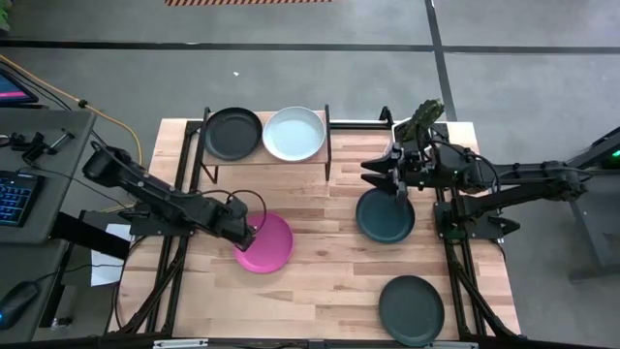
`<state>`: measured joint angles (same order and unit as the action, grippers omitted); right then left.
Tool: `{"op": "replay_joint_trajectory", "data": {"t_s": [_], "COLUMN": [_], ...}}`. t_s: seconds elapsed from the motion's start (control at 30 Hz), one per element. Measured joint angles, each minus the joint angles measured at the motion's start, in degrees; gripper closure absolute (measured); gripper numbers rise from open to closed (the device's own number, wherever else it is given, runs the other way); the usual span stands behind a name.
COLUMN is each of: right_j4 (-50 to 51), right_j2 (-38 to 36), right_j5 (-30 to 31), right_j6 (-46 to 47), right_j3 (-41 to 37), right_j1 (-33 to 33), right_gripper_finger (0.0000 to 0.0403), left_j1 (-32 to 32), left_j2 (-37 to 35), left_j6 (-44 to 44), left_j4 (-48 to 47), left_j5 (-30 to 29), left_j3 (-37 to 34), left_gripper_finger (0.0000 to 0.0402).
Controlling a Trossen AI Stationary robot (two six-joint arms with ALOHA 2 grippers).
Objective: Place and stack plates onto a shelf
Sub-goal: Stack the pink plate on the top of the black plate on the shelf
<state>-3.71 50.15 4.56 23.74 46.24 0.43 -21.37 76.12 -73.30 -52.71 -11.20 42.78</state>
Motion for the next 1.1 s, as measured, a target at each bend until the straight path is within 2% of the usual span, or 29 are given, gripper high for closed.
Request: {"op": "replay_joint_trajectory", "data": {"t_s": [0.2,0.4,0.7,0.8,0.97,1.1], "right_j4": [0.6,1.4,1.8,1.8,1.8,1.8], "right_j2": [0.5,0.6,0.6,0.6,0.6,0.6], "right_j5": [0.0,0.0,0.0,0.0,0.0,0.0], "right_j6": [0.0,0.4,1.9,1.9,1.9,1.9], "right_j3": [0.0,0.0,0.0,0.0,0.0,0.0], "right_j1": [0.0,0.0,0.0,0.0,0.0,0.0], "right_gripper_finger": [0.0224,0.0224,0.0224,0.0224,0.0224,0.0224], "left_j1": [0.5,2.3,3.0,3.0,3.1,3.0], "left_j2": [1.2,0.8,0.8,0.8,0.6,-1.6], "left_j6": [-2.1,-3.5,-3.1,-3.1,-3.1,-3.0], "left_j4": [1.0,10.1,10.7,10.7,10.9,10.4], "left_j5": [0.7,3.5,3.2,3.6,4.8,6.0], "left_j3": [-0.8,-6.3,-7.4,-7.4,-7.3,-7.1], "left_gripper_finger": [0.0287,0.0287,0.0290,0.0313,0.0387,0.0390]}}
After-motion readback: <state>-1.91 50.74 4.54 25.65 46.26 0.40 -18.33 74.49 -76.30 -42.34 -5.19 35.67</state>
